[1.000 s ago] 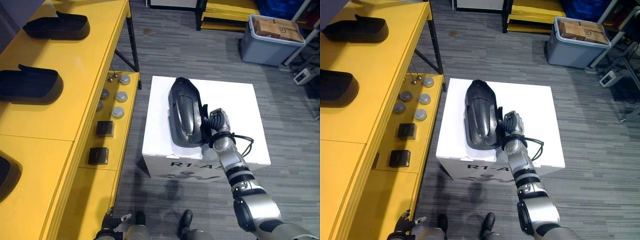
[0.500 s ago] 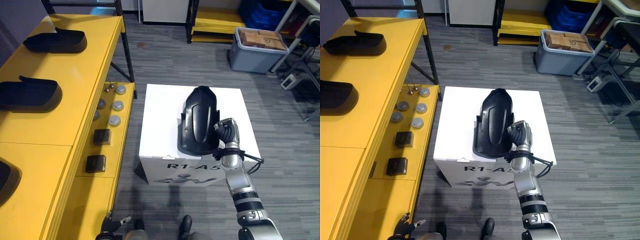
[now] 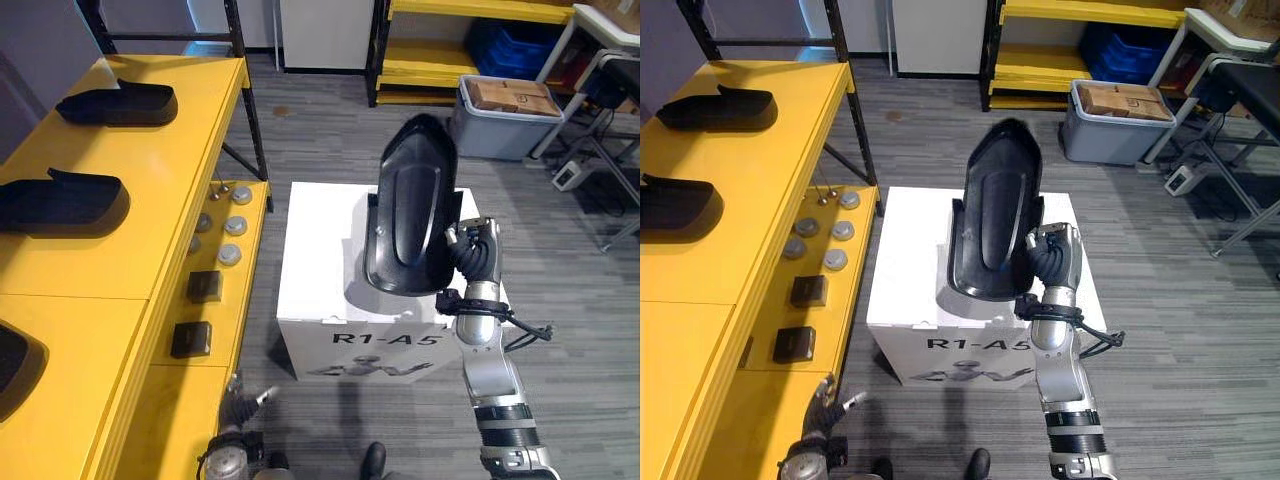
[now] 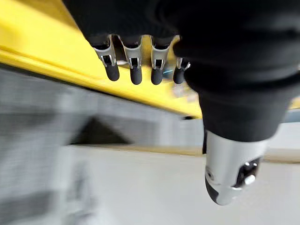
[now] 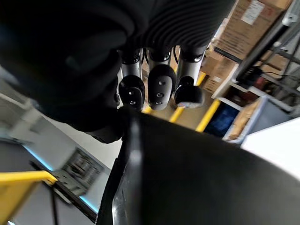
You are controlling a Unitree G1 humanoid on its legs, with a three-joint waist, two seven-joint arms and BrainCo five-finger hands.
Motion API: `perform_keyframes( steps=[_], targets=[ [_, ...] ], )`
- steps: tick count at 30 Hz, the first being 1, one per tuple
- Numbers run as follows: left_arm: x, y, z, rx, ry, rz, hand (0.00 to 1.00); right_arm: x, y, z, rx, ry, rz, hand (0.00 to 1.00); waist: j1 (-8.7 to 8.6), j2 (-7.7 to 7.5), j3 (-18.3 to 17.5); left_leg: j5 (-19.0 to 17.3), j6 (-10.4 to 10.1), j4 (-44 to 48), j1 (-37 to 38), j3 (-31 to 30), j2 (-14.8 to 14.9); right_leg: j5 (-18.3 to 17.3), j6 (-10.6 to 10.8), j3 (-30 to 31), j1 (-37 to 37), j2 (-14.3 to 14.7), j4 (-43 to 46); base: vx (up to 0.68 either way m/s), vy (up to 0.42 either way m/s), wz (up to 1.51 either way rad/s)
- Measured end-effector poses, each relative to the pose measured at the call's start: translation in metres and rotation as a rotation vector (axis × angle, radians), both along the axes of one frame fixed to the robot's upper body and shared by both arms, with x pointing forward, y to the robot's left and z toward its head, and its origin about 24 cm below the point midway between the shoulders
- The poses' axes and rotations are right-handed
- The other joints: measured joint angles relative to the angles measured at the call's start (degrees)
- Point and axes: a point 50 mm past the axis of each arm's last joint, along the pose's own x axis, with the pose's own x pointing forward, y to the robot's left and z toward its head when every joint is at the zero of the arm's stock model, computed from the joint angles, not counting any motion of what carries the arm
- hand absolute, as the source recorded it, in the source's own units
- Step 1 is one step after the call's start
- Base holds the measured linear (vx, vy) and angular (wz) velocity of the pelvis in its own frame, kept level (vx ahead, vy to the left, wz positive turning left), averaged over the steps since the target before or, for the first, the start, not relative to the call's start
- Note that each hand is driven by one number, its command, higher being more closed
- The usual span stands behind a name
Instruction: Walk over and take plastic housings, then place them on the shelf
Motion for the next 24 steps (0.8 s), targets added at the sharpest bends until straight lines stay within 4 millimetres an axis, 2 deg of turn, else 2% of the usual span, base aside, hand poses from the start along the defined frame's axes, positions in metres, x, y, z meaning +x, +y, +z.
perform_keyframes(
  steps=[2, 7, 11, 15, 18, 24],
  targets=[
    [0.012, 0.002, 0.031, 0.014, -0.161, 0.029, 0.00, -0.003, 0.001, 0.004, 0.001, -0.026, 0.003, 1.00, -0.01, 0.53, -0.89, 0.00, 0.00, 0.00, 0.10, -0.03, 0.00, 0.00, 0.00, -0.04, 0.13, 0.01, -0.02, 0.00, 0.000, 0.00],
    [0.025, 0.002, 0.085, 0.040, -0.413, 0.050, 0.00, -0.008, 0.003, 0.012, -0.001, -0.073, 0.017, 1.00, -0.18, 0.89, -1.36, 0.00, 0.00, -0.06, 1.11, -0.13, 0.01, 0.01, -0.01, -0.14, 1.25, 0.05, -0.20, 0.00, 0.000, 0.00],
    [0.034, -0.007, 0.128, 0.040, -0.625, 0.018, 0.00, -0.013, 0.012, 0.022, -0.008, -0.129, 0.061, 1.00, -0.25, 0.98, -2.03, 0.00, 0.01, -0.08, 1.18, -0.25, 0.01, 0.01, -0.01, -0.23, 1.56, 0.05, -0.31, -0.02, 0.012, 0.01],
    [0.038, -0.022, 0.149, 0.022, -0.734, -0.059, 0.00, -0.015, 0.023, 0.025, -0.018, -0.147, 0.113, 1.00, -0.30, 1.10, -3.05, 0.00, 0.01, -0.27, 1.36, -0.29, 0.01, 0.04, -0.02, -0.28, 1.86, 0.12, -0.63, 0.00, 0.000, 0.00],
    [0.043, -0.040, 0.156, -0.018, -0.767, -0.155, 0.00, -0.016, 0.035, 0.025, -0.032, -0.146, 0.168, 1.00, -0.31, 1.10, -3.55, 0.00, 0.00, -0.61, 1.87, -0.10, 0.01, 0.09, 0.02, -0.19, 2.09, 0.19, -0.91, 0.00, 0.000, 0.00],
    [0.051, -0.062, 0.167, -0.127, -0.812, -0.270, 0.00, -0.016, 0.056, 0.028, -0.056, -0.150, 0.270, 1.00, -0.36, 1.12, -3.71, 0.00, 0.00, -0.73, 1.97, 0.36, 0.01, 0.37, 0.09, 0.15, 2.09, 0.29, -1.30, 0.00, 0.017, -0.03]
  ],
)
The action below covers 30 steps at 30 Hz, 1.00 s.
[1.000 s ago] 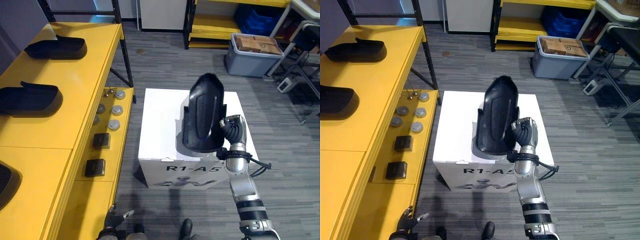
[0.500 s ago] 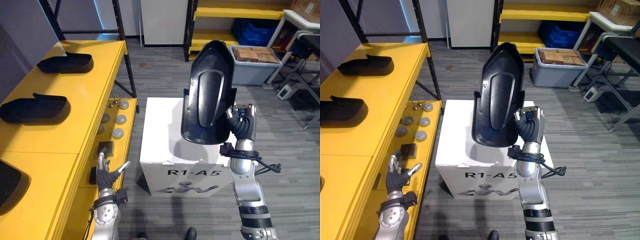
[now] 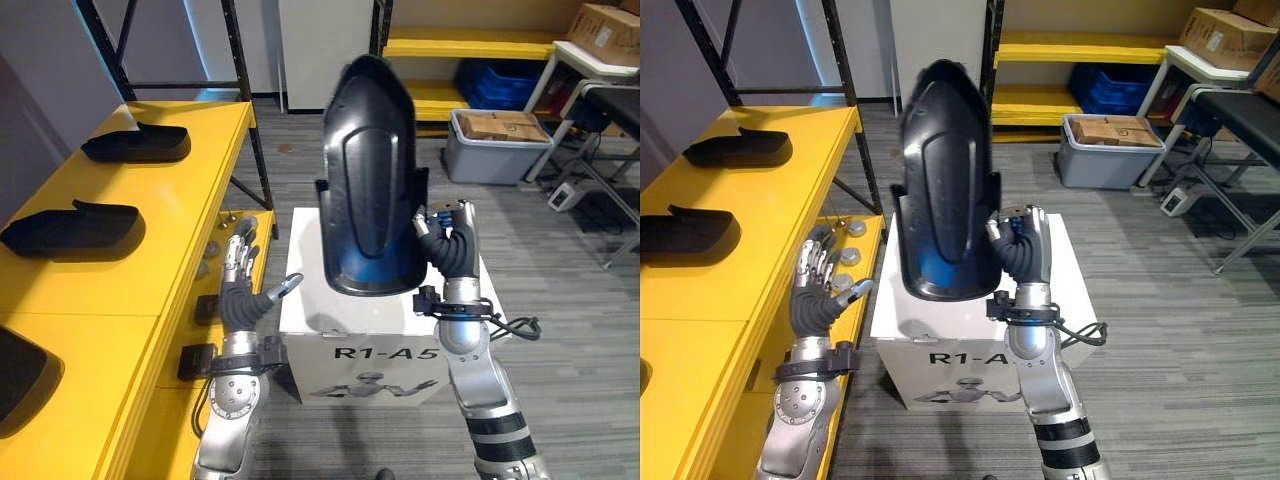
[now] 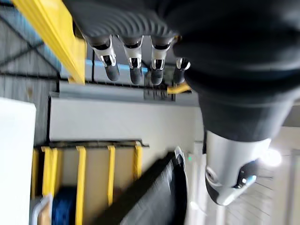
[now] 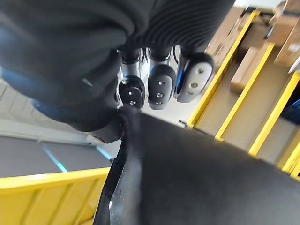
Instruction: Walk over and take plastic housings, then place them on the shelf
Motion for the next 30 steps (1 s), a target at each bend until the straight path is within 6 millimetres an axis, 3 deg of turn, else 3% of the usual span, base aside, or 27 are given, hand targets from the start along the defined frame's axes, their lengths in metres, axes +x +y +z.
perform_keyframes(
  steps=[6, 24, 25, 30],
  targets=[
    [0.008, -0.017, 0.000, -0.082, 0.020, -0.118, 0.00, 0.000, 0.024, 0.009, -0.035, -0.032, 0.108, 1.00, -0.06, 0.00, -0.07, 0.00, 0.00, 0.00, 0.06, 0.16, -0.05, 0.84, -0.05, 0.21, 0.45, 0.14, -1.15, -0.01, 0.008, 0.00],
    [0.017, -0.015, -0.026, -0.182, 0.183, -0.098, 0.00, -0.007, 0.052, 0.006, -0.091, -0.031, 0.228, 1.00, -0.77, -0.02, -1.77, -0.01, -0.01, 0.27, 0.04, 0.54, -0.05, 1.44, -0.28, 0.73, 0.35, 0.11, -1.20, -0.01, 0.008, -0.01],
    [0.018, -0.015, -0.027, -0.187, 0.193, -0.097, 1.00, -0.008, 0.054, 0.006, -0.101, -0.033, 0.231, 1.00, -0.92, -0.02, -1.81, -0.01, -0.01, 0.31, 0.04, 0.61, -0.05, 1.51, -0.29, 0.83, 0.31, 0.11, -1.20, -0.03, 0.019, -0.05],
    [0.022, -0.013, -0.028, -0.236, 0.213, -0.074, 1.00, -0.009, 0.057, 0.004, -0.119, -0.035, 0.240, 1.00, -1.41, 0.00, -1.94, -0.02, -0.01, 0.31, 0.03, 1.61, -0.04, 1.82, -0.30, 1.72, -0.04, 0.12, -1.20, -0.03, 0.019, -0.10]
  ],
)
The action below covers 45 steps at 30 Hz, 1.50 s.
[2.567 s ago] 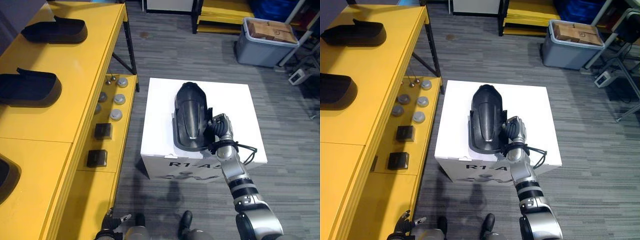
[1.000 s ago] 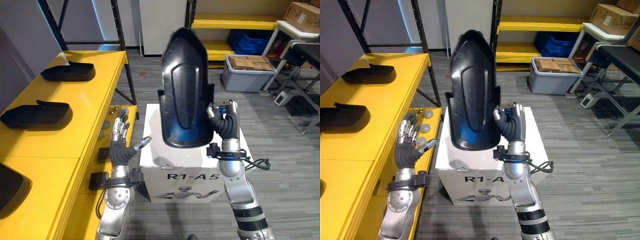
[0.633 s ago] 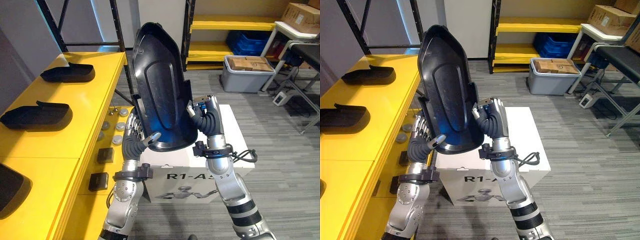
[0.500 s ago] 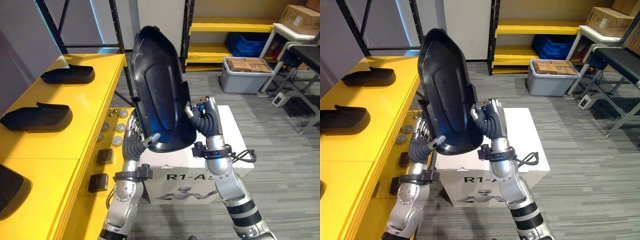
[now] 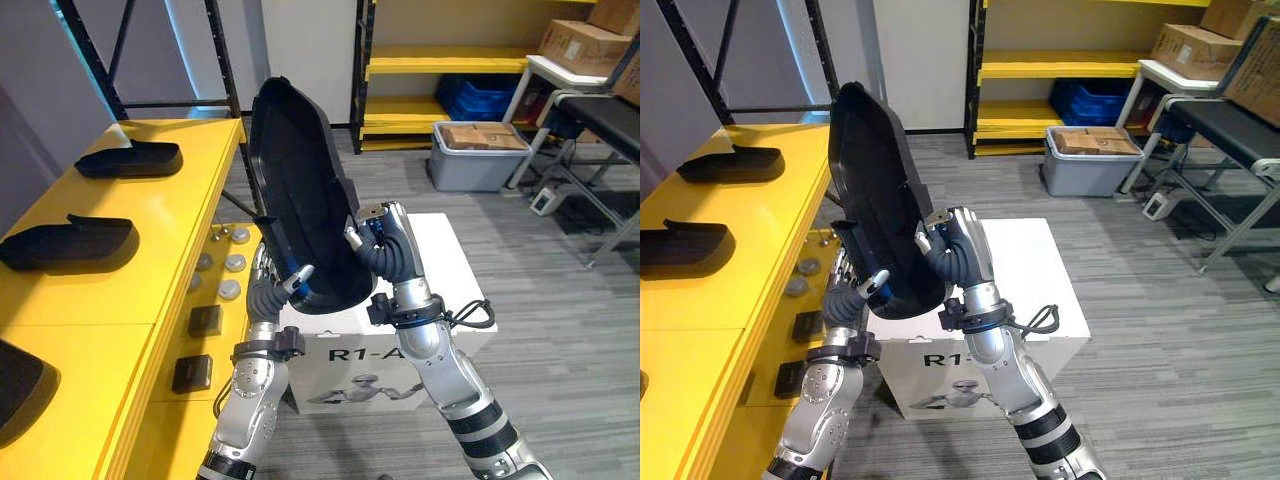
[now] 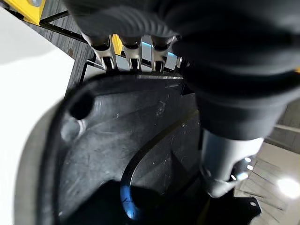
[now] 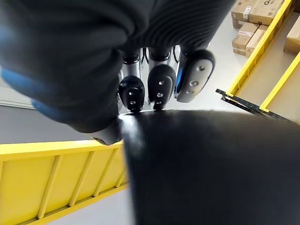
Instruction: Walk over and take plastic housings, then place them on the shelf
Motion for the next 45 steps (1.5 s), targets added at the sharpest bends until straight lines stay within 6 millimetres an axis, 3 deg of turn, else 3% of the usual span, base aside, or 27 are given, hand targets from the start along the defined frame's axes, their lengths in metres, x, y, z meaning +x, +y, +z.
perform_keyframes(
  steps=[13, 14, 24, 27, 31, 32, 34, 35, 37, 38, 42, 45],
  targets=[
    [0.008, 0.004, -0.003, -0.049, 0.040, 0.006, 1.00, -0.010, 0.016, -0.006, -0.021, 0.003, 0.086, 1.00, -1.29, 0.28, -1.10, 0.01, 0.00, 0.03, 0.03, 0.06, -0.01, 0.09, 0.05, 0.02, -0.02, -0.03, -0.01, 0.00, 0.001, 0.00],
    [0.008, 0.004, -0.003, -0.047, 0.043, 0.004, 1.00, -0.010, 0.016, -0.007, -0.020, 0.005, 0.086, 0.00, -1.33, 0.35, -1.15, 0.01, 0.00, 0.03, 0.03, 0.06, -0.01, 0.09, 0.05, 0.02, -0.02, -0.03, -0.01, 0.00, 0.000, 0.00],
    [0.009, 0.014, 0.000, 0.020, 0.022, 0.050, 1.00, -0.011, 0.003, -0.029, -0.019, 0.094, 0.048, 0.00, -1.30, 0.75, -1.50, 0.02, -0.01, -0.04, 0.04, -0.01, -0.01, 0.09, 0.04, -0.07, 0.02, -0.03, 0.00, 0.00, 0.000, 0.00],
    [0.008, 0.013, 0.009, 0.078, -0.027, 0.051, 1.00, -0.013, -0.010, -0.026, 0.007, 0.094, 0.041, 0.00, -1.22, 0.75, -1.50, 0.02, 0.00, -0.11, 0.04, -0.01, -0.02, 0.08, 0.05, -0.06, 0.01, -0.03, 0.00, 0.00, 0.000, 0.00],
    [0.003, 0.009, 0.025, 0.119, -0.116, 0.035, 1.00, -0.022, -0.035, -0.006, 0.060, 0.012, 0.042, 0.00, -1.26, 0.73, -1.48, 0.02, 0.00, -0.27, 0.11, 0.06, -0.02, 0.05, 0.09, 0.02, 0.00, -0.01, 0.00, 0.00, 0.000, 0.00],
    [0.002, 0.008, 0.026, 0.131, -0.127, 0.030, 1.00, -0.026, -0.045, 0.001, 0.073, -0.022, 0.033, 0.00, -1.32, 0.73, -1.48, 0.02, 0.01, -0.30, 0.11, 0.10, -0.02, 0.01, 0.15, 0.05, -0.02, 0.00, 0.00, 0.00, 0.000, 0.00],
    [-0.005, 0.018, 0.020, 0.140, -0.111, 0.058, 1.00, -0.028, -0.087, 0.017, 0.193, -0.078, -0.095, 0.00, -1.45, 0.73, -1.47, -0.03, 0.01, -0.37, 0.13, 0.18, -0.02, -0.12, 0.32, 0.14, -0.08, 0.01, 0.00, 0.00, 0.000, 0.00],
    [-0.007, 0.023, 0.018, 0.143, -0.100, 0.078, 1.00, -0.029, -0.102, 0.020, 0.220, -0.093, -0.149, 0.00, -1.52, 0.74, -1.47, -0.04, 0.01, -0.40, 0.13, 0.22, -0.02, -0.14, 0.36, 0.17, -0.12, 0.02, 0.00, 0.00, 0.000, 0.00],
    [-0.018, 0.044, 0.004, 0.165, -0.038, 0.160, 1.00, -0.039, -0.154, 0.024, 0.320, -0.131, -0.332, 0.00, -1.88, 0.75, -1.45, -0.07, -0.01, -0.61, 0.03, 0.31, 0.03, -0.25, 0.47, 0.26, -0.40, 0.10, -0.01, 0.00, 0.000, 0.00],
    [-0.021, 0.048, 0.001, 0.168, -0.024, 0.177, 1.00, -0.042, -0.163, 0.023, 0.336, -0.134, -0.362, 0.00, -2.03, 0.79, -1.43, -0.07, -0.01, -0.68, 0.01, 0.36, 0.05, -0.26, 0.48, 0.31, -0.49, 0.14, -0.01, 0.00, 0.000, -0.05],
    [-0.037, 0.063, -0.006, 0.185, 0.012, 0.237, 1.00, -0.062, -0.201, 0.003, 0.395, -0.080, -0.510, 0.00, -2.72, 0.85, -1.36, -0.19, -0.02, -1.02, -0.02, 1.23, 0.08, -0.29, 0.52, 1.12, -1.06, 0.24, 0.00, 0.00, 0.002, -0.09],
    [-0.043, 0.062, 0.001, 0.199, -0.022, 0.220, 1.00, -0.071, -0.228, -0.035, 0.449, 0.066, -0.657, 0.00, -2.88, 0.86, -1.36, -0.44, 0.07, -1.01, -0.10, 1.60, 0.00, -0.35, 0.61, 1.48, -1.38, 0.17, 0.00, 0.01, 0.020, -0.06]
  ],
)
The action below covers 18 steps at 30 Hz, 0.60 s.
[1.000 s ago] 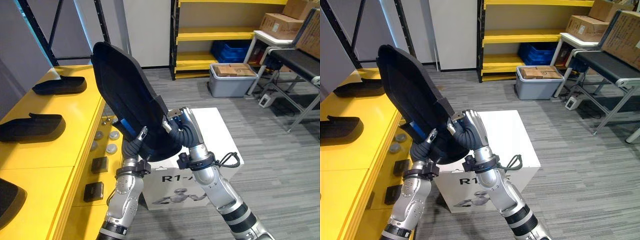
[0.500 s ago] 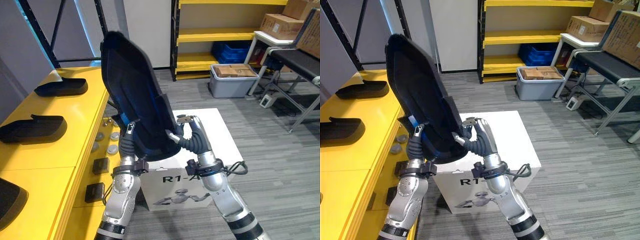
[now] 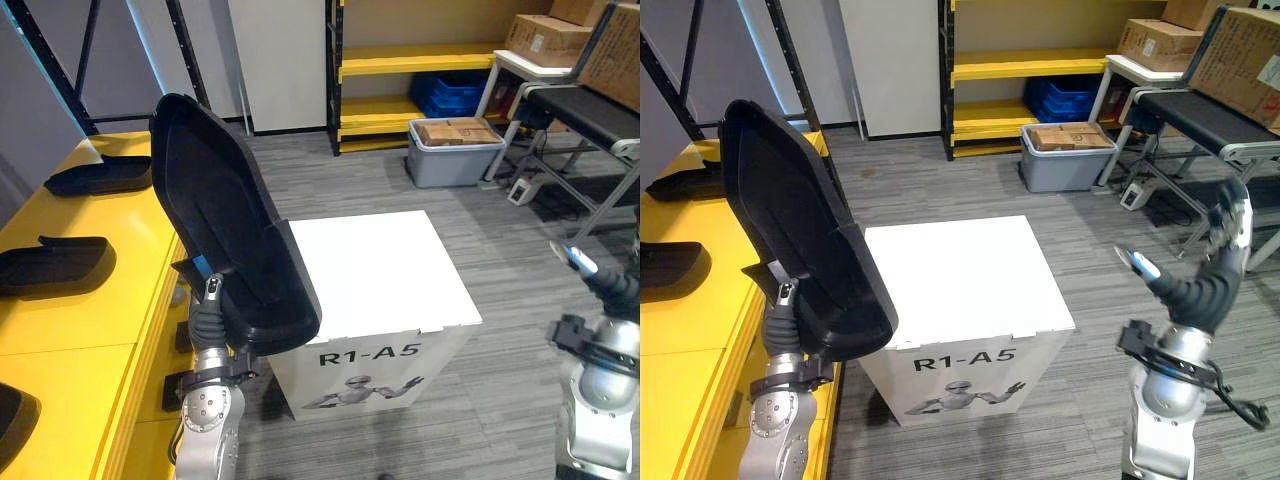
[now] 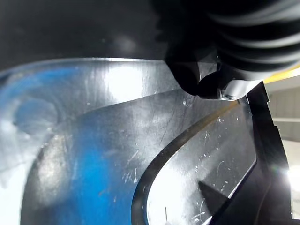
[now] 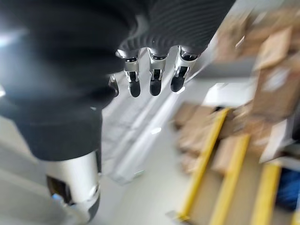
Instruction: Walk over and take plastic housings, then place them on the shelf
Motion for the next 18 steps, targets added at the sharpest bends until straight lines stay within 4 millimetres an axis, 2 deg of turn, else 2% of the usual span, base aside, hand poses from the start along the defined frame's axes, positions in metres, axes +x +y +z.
perform_keyframes(
  steps=[2, 3, 4, 6, 7, 8, 9, 12, 13, 16, 18],
  targets=[
    [-0.005, 0.005, 0.004, 0.007, -0.023, 0.018, 1.00, -0.013, -0.021, -0.046, 0.114, 0.172, -0.092, 0.00, -0.43, 0.07, -0.03, -0.09, -0.02, 0.02, -0.50, 0.01, 0.01, -0.09, 0.12, 0.03, -0.53, 0.01, 0.00, 0.00, 0.000, 0.00],
    [-0.006, 0.007, 0.005, 0.008, -0.028, 0.027, 1.00, -0.016, -0.024, -0.058, 0.143, 0.216, -0.111, 0.00, -0.57, 0.10, -0.03, -0.10, -0.02, 0.07, -0.76, 0.01, 0.01, -0.09, 0.12, 0.03, -0.75, 0.01, 0.01, 0.00, 0.000, 0.00],
    [-0.010, 0.011, 0.004, 0.009, -0.029, 0.047, 1.00, -0.028, -0.033, -0.090, 0.230, 0.340, -0.149, 0.00, -1.05, 0.22, 0.05, -0.10, -0.02, 0.08, -0.99, -0.01, 0.02, -0.12, 0.16, 0.01, -0.94, 0.01, 0.02, 0.00, 0.000, 0.00],
    [-0.014, 0.013, 0.000, 0.009, -0.013, 0.059, 1.00, -0.040, -0.037, -0.121, 0.333, 0.455, -0.174, 0.00, -1.17, 0.46, 0.04, -0.22, -0.03, 0.09, -0.97, 0.00, 0.02, -0.20, 0.27, 0.02, -0.92, 0.02, 0.02, 0.00, 0.000, 0.00],
    [-0.016, 0.014, -0.002, 0.009, -0.002, 0.060, 1.00, -0.051, -0.038, -0.143, 0.398, 0.541, -0.185, 0.00, -1.27, 0.64, 0.11, -0.28, -0.06, 0.09, -0.98, 0.01, 0.02, -0.23, 0.31, 0.04, -0.92, 0.01, 0.02, 0.00, 0.000, 0.00],
    [-0.017, 0.014, -0.004, 0.009, 0.007, 0.053, 1.00, -0.063, -0.035, -0.162, 0.450, 0.623, -0.191, 0.00, -1.21, 0.72, 0.15, -0.37, -0.11, 0.10, -0.98, 0.01, 0.02, -0.31, 0.41, 0.04, -0.92, 0.01, 0.03, 0.00, 0.000, 0.00],
    [-0.018, 0.013, -0.005, 0.008, 0.010, 0.050, 1.00, -0.067, -0.033, -0.169, 0.475, 0.657, -0.189, 0.00, -1.23, 0.74, 0.16, -0.41, -0.11, 0.10, -0.98, 0.02, 0.02, -0.35, 0.47, 0.05, -0.92, 0.00, 0.03, 0.00, 0.000, 0.00],
    [-0.020, 0.010, -0.007, 0.011, 0.021, 0.033, 1.00, -0.090, -0.015, -0.210, 0.582, 0.848, -0.150, 0.00, -1.20, 0.77, 0.22, -0.75, -0.11, 0.46, -0.98, 0.06, 0.03, -0.43, 0.56, 0.14, -0.79, -0.03, 0.04, 0.00, 0.000, 0.00],
    [-0.020, 0.010, -0.008, 0.011, 0.024, 0.028, 1.00, -0.094, -0.011, -0.217, 0.599, 0.885, -0.134, 0.00, -1.10, 0.77, 0.22, -0.89, -0.07, 0.68, -1.02, 0.06, 0.05, -0.45, 0.56, 0.16, -0.72, -0.03, 0.04, 0.00, 0.000, 0.00],
    [-0.022, 0.003, -0.011, 0.019, 0.042, -0.011, 1.00, -0.115, 0.018, -0.251, 0.714, 1.065, -0.062, 0.00, -0.86, 0.82, 0.25, -1.61, 0.18, 1.64, -1.11, 0.02, 0.05, -0.87, 0.70, 0.17, -0.53, -0.18, 0.52, 0.00, 0.000, 0.00],
    [-0.022, 0.000, -0.012, 0.025, 0.045, -0.026, 1.00, -0.124, 0.032, -0.262, 0.759, 1.132, -0.030, 0.00, -0.61, 0.82, 0.25, -1.91, 0.20, 1.98, -1.07, 0.01, 0.04, -1.46, 0.92, 0.19, -0.62, -0.31, 1.29, 0.00, 0.000, 0.00]
  ],
)
